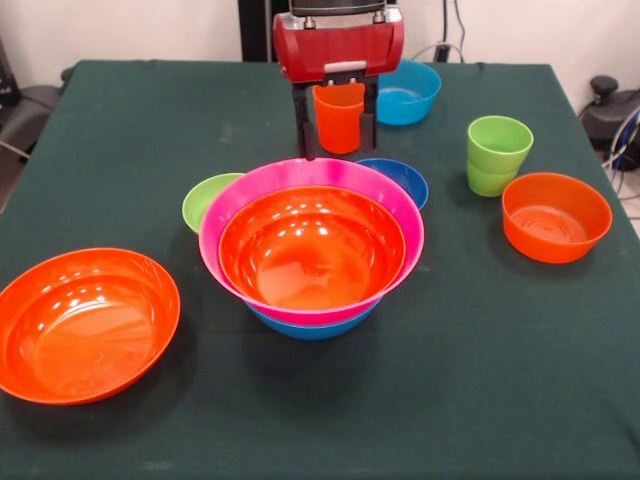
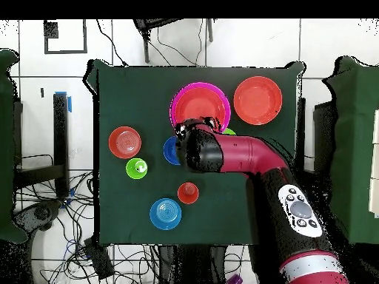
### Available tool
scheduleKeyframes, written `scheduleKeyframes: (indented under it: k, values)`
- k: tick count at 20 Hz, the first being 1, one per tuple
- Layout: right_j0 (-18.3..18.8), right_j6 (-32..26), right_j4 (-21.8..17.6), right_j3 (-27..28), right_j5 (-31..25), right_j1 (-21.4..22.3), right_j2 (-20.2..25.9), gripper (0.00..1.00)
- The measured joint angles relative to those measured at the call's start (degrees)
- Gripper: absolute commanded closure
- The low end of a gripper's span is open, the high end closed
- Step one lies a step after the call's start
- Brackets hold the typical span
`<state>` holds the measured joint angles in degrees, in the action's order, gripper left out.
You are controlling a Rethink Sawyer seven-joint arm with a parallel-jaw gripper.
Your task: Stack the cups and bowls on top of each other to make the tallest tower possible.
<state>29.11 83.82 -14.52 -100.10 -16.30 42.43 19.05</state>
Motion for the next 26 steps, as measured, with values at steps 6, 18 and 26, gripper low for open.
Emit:
scheduleKeyframes:
  k: [6, 18, 26]
  values:
    - [0.0, 0.0, 0.0, 0.0, 0.0, 0.0, -0.6, 0.0]
    - [0.9, 0.0, 1.2, 0.0, -3.2, 4.6, 0.1, 0.0]
    - [3.5, 0.0, 4.4, 2.8, -12.9, 10.5, 2.8, 0.0]
